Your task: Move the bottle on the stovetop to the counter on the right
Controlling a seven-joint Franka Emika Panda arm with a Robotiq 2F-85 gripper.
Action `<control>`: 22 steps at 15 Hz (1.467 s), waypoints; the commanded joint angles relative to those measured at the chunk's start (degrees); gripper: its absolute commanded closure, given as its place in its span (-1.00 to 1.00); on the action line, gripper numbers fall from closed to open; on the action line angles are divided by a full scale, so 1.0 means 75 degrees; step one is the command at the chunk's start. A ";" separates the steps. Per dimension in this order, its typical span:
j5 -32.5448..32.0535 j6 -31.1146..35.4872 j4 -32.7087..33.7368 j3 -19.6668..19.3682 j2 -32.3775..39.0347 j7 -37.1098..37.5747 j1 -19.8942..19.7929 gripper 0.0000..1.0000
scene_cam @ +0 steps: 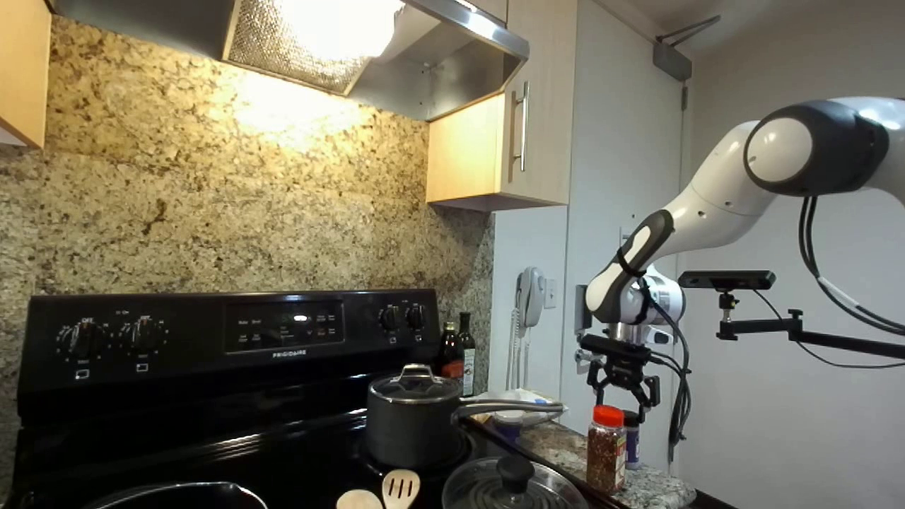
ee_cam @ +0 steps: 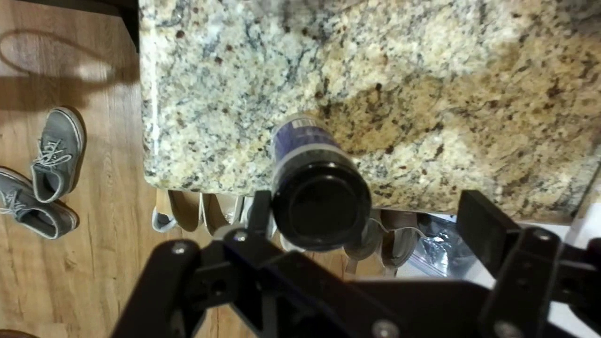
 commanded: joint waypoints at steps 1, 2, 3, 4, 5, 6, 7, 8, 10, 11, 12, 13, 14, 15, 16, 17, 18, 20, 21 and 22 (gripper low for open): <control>-0.0109 0.0368 -0.0342 -0.0041 -0.0931 0.0028 0.0174 -1.00; -0.0369 0.0415 -0.0415 -0.0126 -0.1227 0.0190 0.0300 -1.00; -0.0496 0.0500 -0.0443 -0.0138 -0.1474 0.0256 0.0356 -1.00; -0.0724 0.0490 -0.0464 -0.0165 -0.1718 0.0358 0.0422 -1.00; -0.1090 0.0558 -0.0501 -0.0195 -0.1966 0.0588 0.0501 -1.00; -0.1374 0.0492 -0.0533 -0.0160 -0.2226 0.0739 0.0522 -1.00; -0.1654 0.0389 -0.0551 -0.0087 -0.2461 0.0897 0.0536 -1.00; -0.1812 0.0281 -0.0586 0.0031 -0.2709 0.0899 0.0536 -1.00; -0.2167 0.0158 -0.0717 0.0308 -0.3181 0.0857 0.0584 -1.00; -0.2305 0.0102 -0.0818 0.0503 -0.3417 0.0724 0.0631 -1.00; -0.2337 -0.0007 -0.0946 0.0711 -0.3668 0.0490 0.0706 -1.00; -0.2383 -0.0159 -0.1049 0.0912 -0.3872 0.0342 0.0760 -1.00; -0.2309 -0.0429 -0.1153 0.1117 -0.4081 0.0171 0.0854 -1.00; -0.2248 -0.0685 -0.1268 0.1317 -0.4292 0.0059 0.0940 -1.00; -0.2220 -0.0903 -0.1398 0.1506 -0.4514 -0.0070 0.1028 -1.00; -0.2148 -0.1132 -0.1541 0.1672 -0.4762 -0.0254 0.1120 -1.00; -0.2094 -0.1386 -0.1701 0.1835 -0.5043 -0.0416 0.1212 -1.00; -0.2036 -0.1813 -0.1976 0.2072 -0.5514 -0.0867 0.1355 -1.00; -0.1985 -0.2036 -0.2091 0.2148 -0.5716 -0.1137 0.1418 -1.00; -0.2011 -0.2249 -0.2247 0.2208 -0.5933 -0.1427 0.1443 -1.00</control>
